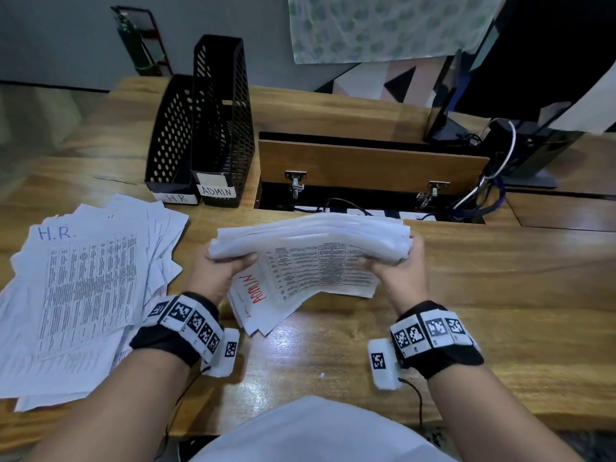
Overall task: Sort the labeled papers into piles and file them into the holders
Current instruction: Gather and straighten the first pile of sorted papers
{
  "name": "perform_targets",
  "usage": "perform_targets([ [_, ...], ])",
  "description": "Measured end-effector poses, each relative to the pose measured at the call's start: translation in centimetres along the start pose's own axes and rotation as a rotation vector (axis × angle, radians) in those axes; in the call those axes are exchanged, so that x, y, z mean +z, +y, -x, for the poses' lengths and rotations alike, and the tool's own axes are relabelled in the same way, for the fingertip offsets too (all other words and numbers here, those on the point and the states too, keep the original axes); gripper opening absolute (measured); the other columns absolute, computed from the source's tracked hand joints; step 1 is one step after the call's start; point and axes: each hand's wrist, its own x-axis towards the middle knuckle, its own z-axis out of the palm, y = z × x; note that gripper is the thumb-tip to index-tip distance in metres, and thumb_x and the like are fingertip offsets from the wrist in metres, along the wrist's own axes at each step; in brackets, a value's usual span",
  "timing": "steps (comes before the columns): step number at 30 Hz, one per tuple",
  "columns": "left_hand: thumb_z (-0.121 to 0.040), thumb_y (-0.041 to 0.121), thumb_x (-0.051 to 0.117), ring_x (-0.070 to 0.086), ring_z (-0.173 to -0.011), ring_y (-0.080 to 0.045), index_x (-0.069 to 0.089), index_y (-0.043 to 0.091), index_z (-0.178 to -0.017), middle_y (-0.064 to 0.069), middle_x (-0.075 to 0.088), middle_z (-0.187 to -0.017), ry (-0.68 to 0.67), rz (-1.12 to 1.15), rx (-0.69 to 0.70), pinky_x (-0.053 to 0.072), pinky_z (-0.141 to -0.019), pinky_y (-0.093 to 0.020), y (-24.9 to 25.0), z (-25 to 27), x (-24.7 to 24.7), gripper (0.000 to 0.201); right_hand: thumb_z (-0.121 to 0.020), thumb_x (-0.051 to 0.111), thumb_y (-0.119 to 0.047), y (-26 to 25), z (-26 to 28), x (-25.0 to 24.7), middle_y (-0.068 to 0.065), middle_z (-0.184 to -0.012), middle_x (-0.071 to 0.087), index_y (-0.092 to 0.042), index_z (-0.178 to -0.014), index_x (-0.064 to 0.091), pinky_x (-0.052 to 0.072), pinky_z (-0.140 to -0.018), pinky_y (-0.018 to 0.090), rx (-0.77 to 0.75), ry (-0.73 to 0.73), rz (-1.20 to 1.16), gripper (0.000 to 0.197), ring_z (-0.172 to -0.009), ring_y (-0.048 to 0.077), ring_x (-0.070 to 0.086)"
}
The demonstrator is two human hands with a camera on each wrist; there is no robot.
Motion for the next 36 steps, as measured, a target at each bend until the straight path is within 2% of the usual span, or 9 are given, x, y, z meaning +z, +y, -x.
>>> perform_targets([
  [3,-0.071,0.001,0.077,0.072,-0.09,-0.013,0.075,0.023,-0.084,0.007,0.077,-0.086,0.014,-0.058,0.085,0.054,-0.082,-0.035,1.1,0.3,0.5,0.026,-0.066,0.081,-0.015,-3.4,1.0,-0.3,-0.004,-0.149,0.029,-0.036,-0.145,0.022,0.004,-0.117,0.058,-0.387,0.188,0.635,0.101,-0.14,0.013,0.029],
  [5,-0.072,0.001,0.076,0.071,-0.085,-0.005,0.074,0.027,-0.081,0.013,0.076,-0.084,-0.058,-0.134,0.185,0.055,-0.079,-0.026,2.9,1.0,1.6,0.028,-0.066,0.081,-0.025,-5.8,1.8,0.6,-0.004,-0.153,0.024,-0.038,-0.148,0.02,-0.009,-0.113,0.058,-0.591,0.035,0.941,0.103,-0.146,0.015,0.019],
  [8,-0.072,-0.003,0.076,0.07,-0.078,-0.009,0.074,0.019,-0.078,0.008,0.076,-0.079,-0.177,-0.209,0.313,0.054,-0.069,-0.023,5.8,1.9,3.5,0.023,-0.075,0.074,-0.029,-7.2,2.7,3.0,-0.007,-0.124,0.061,-0.036,-0.132,0.048,0.022,-0.116,0.055,-0.62,-0.271,0.984,0.063,-0.123,0.016,0.05],
  [11,-0.063,0.011,0.085,0.069,-0.08,-0.028,0.075,0.016,-0.077,-0.005,0.075,-0.08,-0.13,-0.249,0.381,0.055,-0.073,-0.042,7.1,1.9,3.6,0.018,-0.082,0.068,-0.015,-6.9,2.3,3.4,-0.007,-0.079,0.073,-0.031,-0.087,0.073,0.055,-0.077,0.039,-0.461,-0.248,0.592,0.018,-0.083,0.017,0.067],
  [17,-0.05,0.021,0.092,0.07,-0.096,-0.016,0.066,0.02,-0.105,-0.001,0.073,-0.101,0.08,-0.139,0.223,0.057,-0.086,-0.039,5.1,0.2,-0.5,0.06,-0.073,0.072,0.012,-7.6,1.2,1.2,-0.008,-0.076,0.076,-0.02,-0.082,0.073,0.056,-0.07,0.022,-0.196,-0.213,-0.188,0.034,-0.076,0.008,0.071],
  [21,-0.061,0.008,0.081,0.067,-0.105,-0.02,0.066,0.02,-0.109,-0.001,0.073,-0.107,-0.065,0.015,0.238,0.056,-0.087,-0.033,5.3,0.9,0.1,0.053,-0.067,0.074,-0.003,-6.6,1.6,0.7,0.006,-0.092,0.075,-0.018,-0.088,0.072,0.058,-0.083,0.039,-0.107,-0.28,-0.404,0.027,-0.09,0.023,0.07],
  [28,-0.06,0.008,0.079,0.07,-0.092,-0.007,0.069,0.017,-0.099,0.013,0.076,-0.089,-0.071,0.031,0.325,0.058,-0.079,-0.029,5.8,2.4,2.0,0.041,-0.061,0.075,0.02,-5.7,2.1,2.2,0.001,-0.083,0.077,-0.013,-0.084,0.072,0.057,-0.067,0.029,-0.143,-0.268,-0.366,0.04,-0.083,0.016,0.072],
  [32,-0.067,0.008,0.081,0.07,-0.091,-0.005,0.069,0.012,-0.099,0.01,0.075,-0.093,-0.091,-0.062,0.35,0.056,-0.075,-0.022,5.6,2.7,1.8,0.034,-0.059,0.08,0.016,-5.3,2.1,2.1,0.0,-0.093,0.075,-0.02,-0.093,0.068,0.059,-0.076,0.033,-0.124,-0.284,-0.263,0.051,-0.097,0.018,0.07],
  [36,-0.082,0.018,0.07,0.064,-0.083,0.012,0.062,0.033,-0.097,0.025,0.072,-0.084,-0.109,-0.169,0.336,0.05,-0.069,-0.009,4.9,3.8,3.7,0.022,-0.075,0.075,0.006,-5.0,3.1,3.5,-0.006,-0.08,0.074,-0.024,-0.084,0.067,0.057,-0.072,0.032,-0.055,-0.209,-0.191,0.032,-0.082,0.01,0.07],
])
